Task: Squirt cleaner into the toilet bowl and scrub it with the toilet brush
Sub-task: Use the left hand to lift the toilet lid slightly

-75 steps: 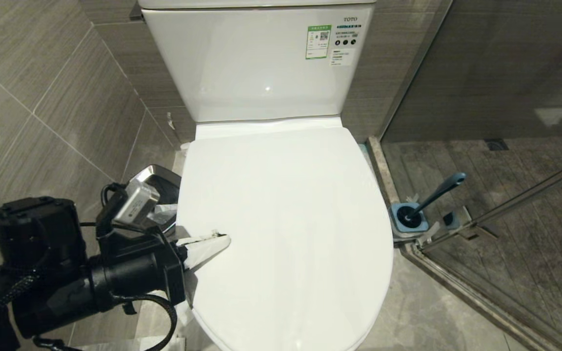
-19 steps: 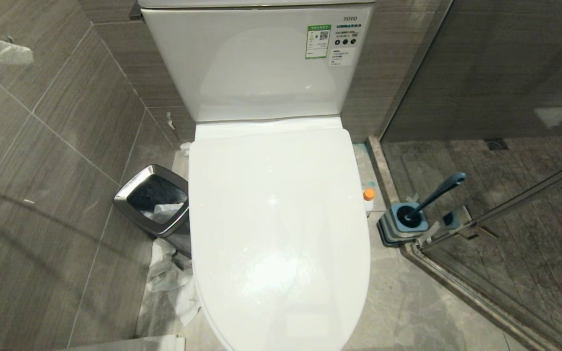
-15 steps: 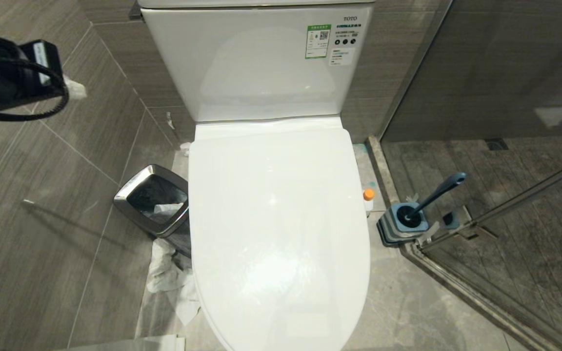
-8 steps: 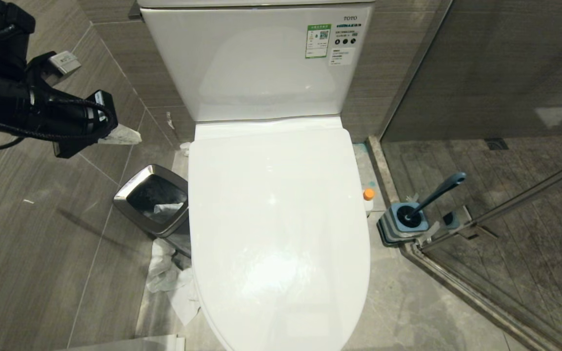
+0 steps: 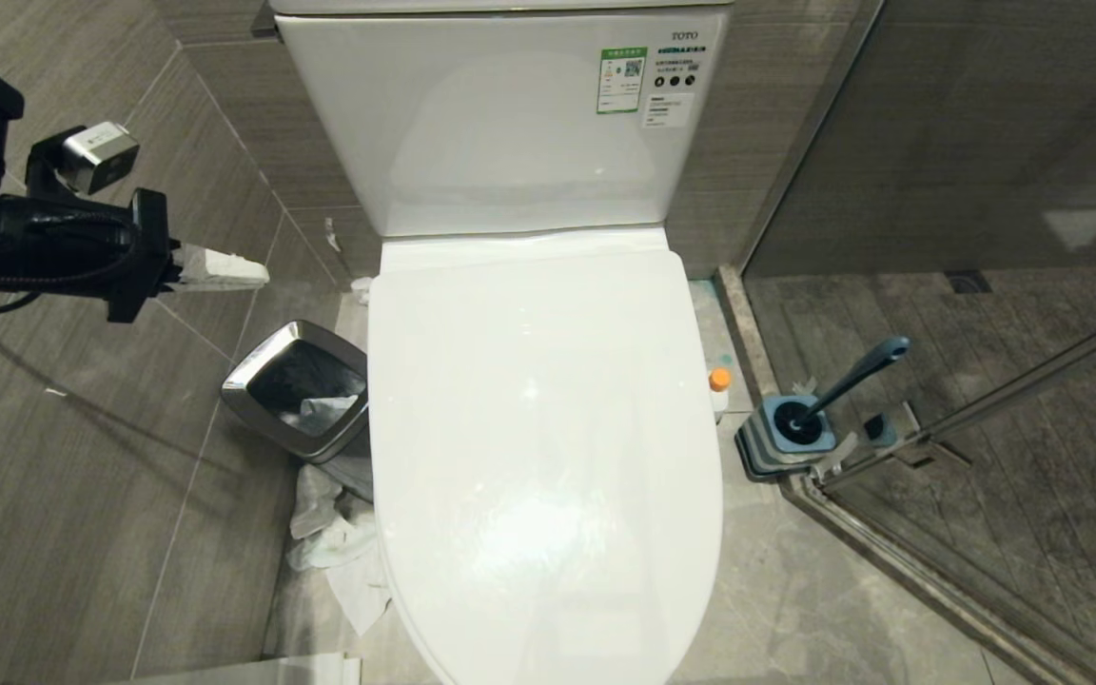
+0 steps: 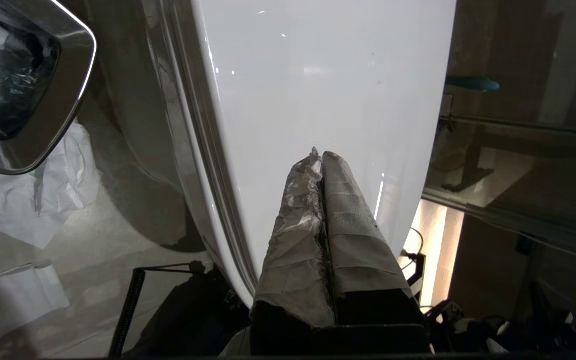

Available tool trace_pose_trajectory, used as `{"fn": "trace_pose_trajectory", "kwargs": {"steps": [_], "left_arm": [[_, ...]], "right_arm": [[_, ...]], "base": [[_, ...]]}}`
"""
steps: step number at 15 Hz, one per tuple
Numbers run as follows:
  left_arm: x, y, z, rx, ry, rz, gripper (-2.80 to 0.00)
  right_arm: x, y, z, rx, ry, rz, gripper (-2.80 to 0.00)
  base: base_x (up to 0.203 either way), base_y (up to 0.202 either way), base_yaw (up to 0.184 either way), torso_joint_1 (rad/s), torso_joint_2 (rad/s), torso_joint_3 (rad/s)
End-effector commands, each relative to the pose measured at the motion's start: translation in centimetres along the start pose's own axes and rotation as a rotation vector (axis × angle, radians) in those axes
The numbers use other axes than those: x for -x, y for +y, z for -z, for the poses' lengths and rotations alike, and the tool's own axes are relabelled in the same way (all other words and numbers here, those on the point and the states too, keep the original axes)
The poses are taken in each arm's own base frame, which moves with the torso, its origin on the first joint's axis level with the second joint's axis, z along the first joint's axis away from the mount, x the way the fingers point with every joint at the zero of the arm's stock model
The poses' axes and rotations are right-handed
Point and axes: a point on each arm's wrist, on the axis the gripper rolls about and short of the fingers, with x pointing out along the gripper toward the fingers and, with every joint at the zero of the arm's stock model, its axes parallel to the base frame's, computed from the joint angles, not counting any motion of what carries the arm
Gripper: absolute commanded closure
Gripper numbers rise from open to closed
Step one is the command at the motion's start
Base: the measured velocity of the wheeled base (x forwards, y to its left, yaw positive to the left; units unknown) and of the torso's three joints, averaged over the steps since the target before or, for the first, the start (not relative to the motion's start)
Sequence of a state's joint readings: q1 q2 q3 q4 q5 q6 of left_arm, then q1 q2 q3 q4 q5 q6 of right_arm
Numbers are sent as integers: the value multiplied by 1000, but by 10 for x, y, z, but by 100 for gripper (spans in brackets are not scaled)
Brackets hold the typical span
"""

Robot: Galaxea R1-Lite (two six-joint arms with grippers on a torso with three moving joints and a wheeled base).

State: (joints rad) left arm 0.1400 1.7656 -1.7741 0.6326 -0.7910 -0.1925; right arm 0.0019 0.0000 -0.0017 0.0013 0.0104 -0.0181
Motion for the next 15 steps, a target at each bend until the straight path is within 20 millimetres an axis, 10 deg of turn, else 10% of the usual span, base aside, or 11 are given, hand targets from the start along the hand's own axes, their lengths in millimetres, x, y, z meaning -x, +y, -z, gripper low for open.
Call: {"fn": "trace_pose_trajectory", "kwargs": {"steps": [1,9,15], "left_arm": [[-4,16,2,36,27,39,0],[-5,64,43,61,109,290,0],[-1,58,54,86,113,396,0]], "right_arm": [[0,0,0,0,2,-1,0],[0,0,0,0,2,0,0],[0,0,0,0,2,-1,0]], "base": [[0,0,0,0,0,0],[0,0,0,0,0,0],[0,0,0,0,0,0]]}}
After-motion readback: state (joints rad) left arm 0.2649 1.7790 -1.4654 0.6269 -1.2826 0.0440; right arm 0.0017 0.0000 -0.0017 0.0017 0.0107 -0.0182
